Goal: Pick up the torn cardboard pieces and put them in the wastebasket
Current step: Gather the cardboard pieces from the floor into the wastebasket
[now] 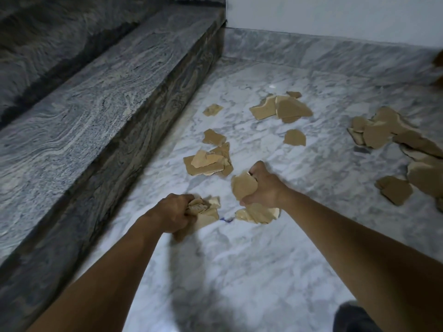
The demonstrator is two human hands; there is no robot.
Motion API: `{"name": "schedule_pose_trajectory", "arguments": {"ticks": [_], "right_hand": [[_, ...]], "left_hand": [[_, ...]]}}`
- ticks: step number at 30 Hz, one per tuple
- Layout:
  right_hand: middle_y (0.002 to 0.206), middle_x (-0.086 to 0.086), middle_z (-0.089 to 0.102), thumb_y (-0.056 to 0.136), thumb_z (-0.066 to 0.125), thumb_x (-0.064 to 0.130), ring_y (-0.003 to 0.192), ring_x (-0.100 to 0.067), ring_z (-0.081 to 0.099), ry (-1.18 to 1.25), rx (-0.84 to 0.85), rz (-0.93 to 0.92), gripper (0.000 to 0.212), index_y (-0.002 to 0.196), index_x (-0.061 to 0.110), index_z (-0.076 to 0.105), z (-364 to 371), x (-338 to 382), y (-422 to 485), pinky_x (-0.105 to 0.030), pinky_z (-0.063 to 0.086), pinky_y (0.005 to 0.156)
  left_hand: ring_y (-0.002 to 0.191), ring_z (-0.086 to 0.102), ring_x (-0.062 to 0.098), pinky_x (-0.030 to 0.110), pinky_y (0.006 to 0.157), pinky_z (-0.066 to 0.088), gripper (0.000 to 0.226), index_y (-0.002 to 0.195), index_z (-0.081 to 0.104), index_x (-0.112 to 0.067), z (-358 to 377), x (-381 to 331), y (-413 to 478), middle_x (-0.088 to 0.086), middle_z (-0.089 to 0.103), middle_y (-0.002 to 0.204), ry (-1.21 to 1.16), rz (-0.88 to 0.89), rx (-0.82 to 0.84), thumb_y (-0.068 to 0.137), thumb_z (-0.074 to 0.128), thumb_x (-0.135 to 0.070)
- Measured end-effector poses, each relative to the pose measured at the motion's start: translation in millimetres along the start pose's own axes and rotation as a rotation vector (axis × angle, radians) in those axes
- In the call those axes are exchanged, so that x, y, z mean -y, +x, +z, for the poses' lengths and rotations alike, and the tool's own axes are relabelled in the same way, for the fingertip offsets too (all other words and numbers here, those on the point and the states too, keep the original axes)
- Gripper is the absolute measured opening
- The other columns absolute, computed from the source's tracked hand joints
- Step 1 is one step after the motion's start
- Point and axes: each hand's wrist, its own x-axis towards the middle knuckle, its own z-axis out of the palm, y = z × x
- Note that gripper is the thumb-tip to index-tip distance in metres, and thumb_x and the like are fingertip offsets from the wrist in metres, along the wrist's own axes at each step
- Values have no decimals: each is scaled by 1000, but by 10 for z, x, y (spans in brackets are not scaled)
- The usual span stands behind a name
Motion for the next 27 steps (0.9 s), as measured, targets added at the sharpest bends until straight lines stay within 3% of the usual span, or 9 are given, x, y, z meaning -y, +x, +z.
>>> {"name": "schedule_pose_trajectory", "arguments": {"ticks": [1, 3, 6, 10, 12, 14, 17, 22, 27], "right_hand": [[120, 1, 50, 65, 92, 26, 106, -21, 55, 59, 5, -12, 83, 125, 20, 36, -76, 23, -14, -25, 47, 66], [122, 5, 60, 61, 94, 34, 111, -20, 60, 73, -14, -11, 82, 130, 16, 54, -259, 67, 10, -27, 53, 80], [96, 5, 75, 54, 95, 43, 92, -15, 70, 37, -21, 5, 54, 99, 21, 76, -517, 121, 29, -32, 57, 86], [115, 8, 67, 44, 92, 59, 107, -18, 66, -277, 188, 27, 86, 118, 22, 65, -509, 195, -77, -31, 55, 86], [126, 4, 58, 55, 90, 53, 116, -20, 59, -458, 269, 12, 90, 132, 23, 56, -271, 197, -173, -28, 51, 88], [125, 0, 55, 63, 87, 49, 115, -23, 56, -616, 254, -95, 72, 123, 24, 58, 2, 155, -217, -30, 49, 87], [112, 0, 62, 69, 85, 39, 100, -23, 59, -605, 216, -165, 51, 102, 26, 47, 153, 107, -230, -31, 47, 75], [111, -3, 61, 64, 89, 34, 94, -26, 60, -524, 206, -155, 68, 111, 23, 41, 164, 48, -194, -37, 54, 81], [116, 2, 61, 59, 91, 39, 99, -19, 58, -430, 224, -123, 77, 121, 24, 49, 154, -40, -110, -33, 53, 83]], "left_hand": [[94, 60, 23, 31, 77, 48, 20, 94, 49, -40, -1, -11, 0, 1, 67, 104, 9, 5, -2, 80, 63, -36], [87, 56, 26, 32, 71, 43, 20, 94, 43, -32, -7, -41, -21, 7, 63, 101, 48, 14, -1, 84, 60, -36], [86, 56, 29, 34, 69, 41, 22, 94, 37, -30, -9, -44, -43, 7, 61, 95, 49, 28, -12, 84, 55, -36], [87, 56, 30, 36, 71, 44, 22, 100, 39, -27, -21, -79, -58, 6, 63, 94, 36, 59, -34, 85, 54, -31], [86, 56, 31, 36, 70, 42, 21, 101, 40, -25, -5, -109, -68, 5, 64, 96, 48, 80, -72, 86, 51, -33], [82, 56, 30, 36, 68, 41, 22, 98, 37, -27, 13, -123, -90, 3, 63, 95, 40, 88, -101, 83, 44, -42], [77, 53, 32, 37, 67, 40, 28, 98, 34, -26, 1, -132, -115, 4, 62, 92, 26, 80, -139, 80, 37, -47], [76, 53, 33, 38, 66, 40, 27, 105, 36, -21, -19, -184, -113, 7, 57, 85, -81, 10, -163, 92, 53, -38], [89, 55, 33, 36, 70, 39, 23, 106, 40, -28, 125, -155, -110, 8, 66, 99, -64, -25, -240, 90, 50, -40]]}}
